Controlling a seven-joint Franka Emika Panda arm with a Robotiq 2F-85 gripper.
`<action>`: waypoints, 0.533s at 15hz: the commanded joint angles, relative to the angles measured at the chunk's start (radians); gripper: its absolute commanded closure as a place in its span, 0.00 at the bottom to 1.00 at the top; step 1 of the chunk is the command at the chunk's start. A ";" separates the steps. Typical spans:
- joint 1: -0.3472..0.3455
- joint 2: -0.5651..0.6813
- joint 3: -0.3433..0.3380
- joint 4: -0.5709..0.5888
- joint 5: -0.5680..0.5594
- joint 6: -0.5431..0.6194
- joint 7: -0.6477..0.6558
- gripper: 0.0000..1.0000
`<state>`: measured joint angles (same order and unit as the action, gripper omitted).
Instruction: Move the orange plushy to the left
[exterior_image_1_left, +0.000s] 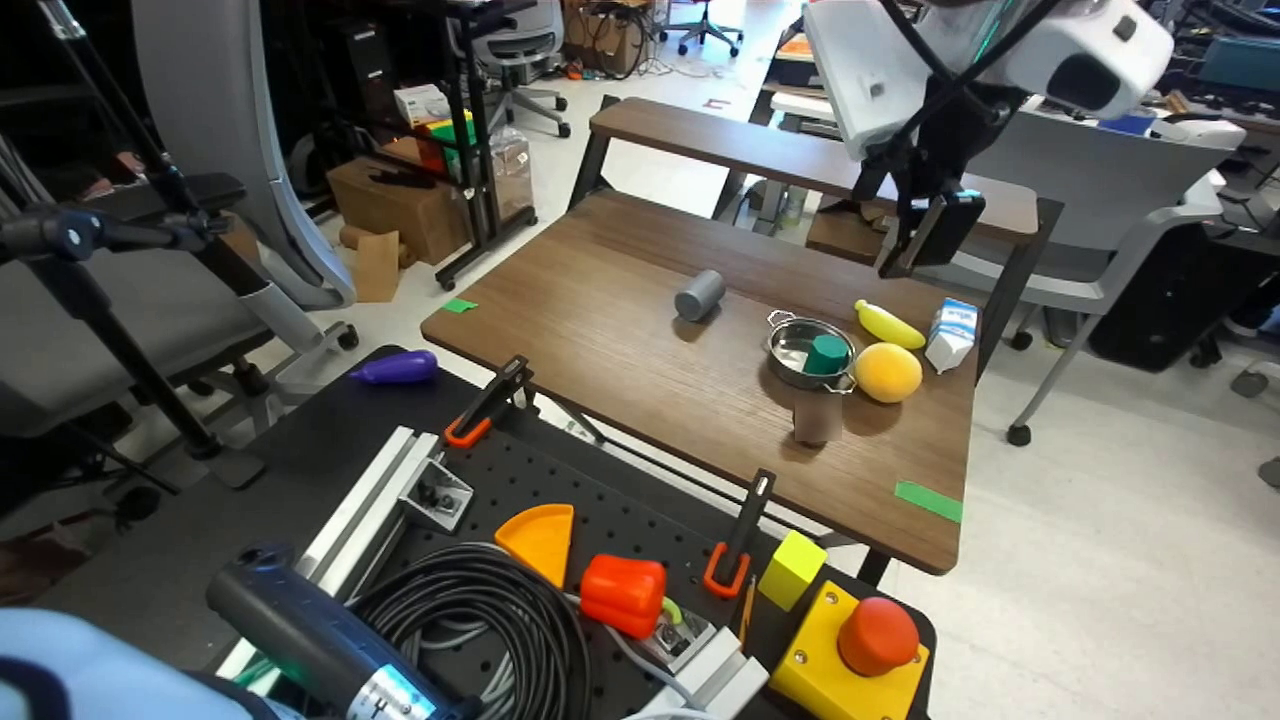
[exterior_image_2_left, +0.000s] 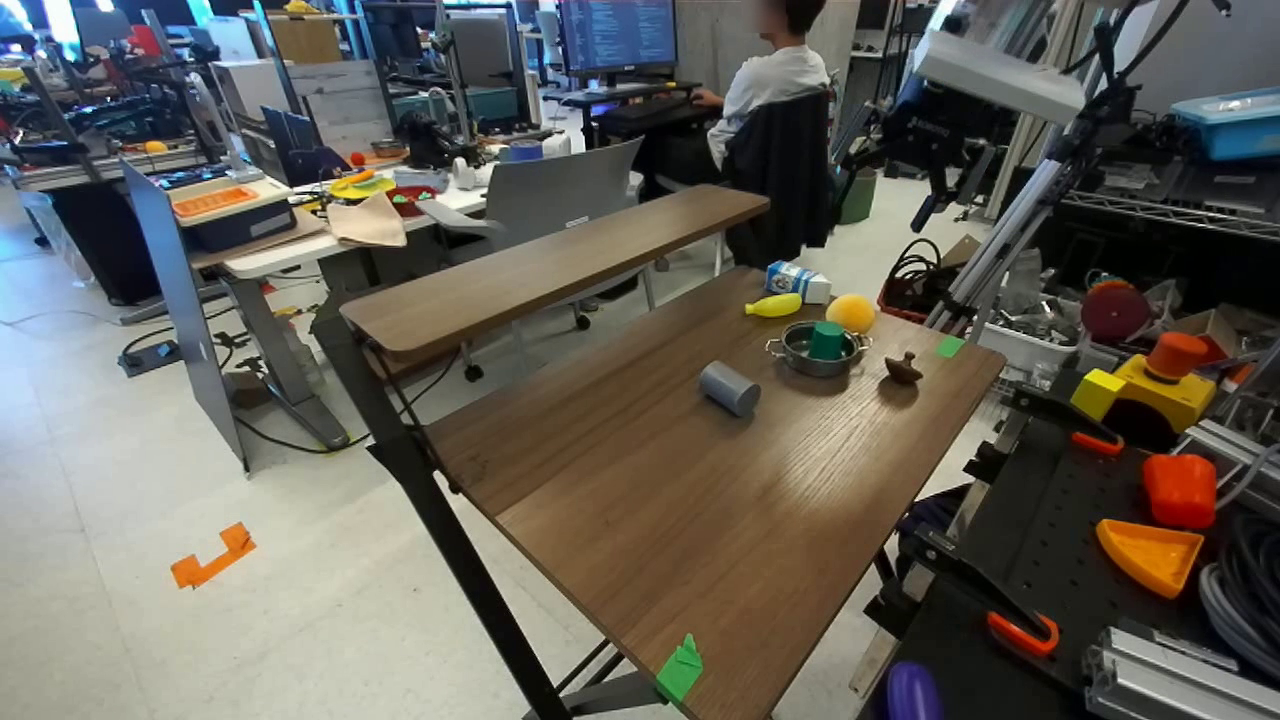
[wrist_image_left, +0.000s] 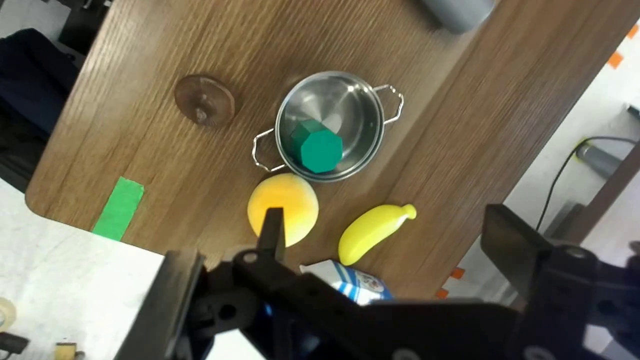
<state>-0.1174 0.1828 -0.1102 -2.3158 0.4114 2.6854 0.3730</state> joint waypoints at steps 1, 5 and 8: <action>-0.020 0.170 -0.016 0.118 0.069 0.067 0.100 0.00; -0.021 0.323 -0.038 0.198 0.091 0.103 0.225 0.00; -0.023 0.409 -0.042 0.245 0.089 0.111 0.293 0.00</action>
<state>-0.1420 0.5076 -0.1477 -2.1381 0.4747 2.7760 0.6092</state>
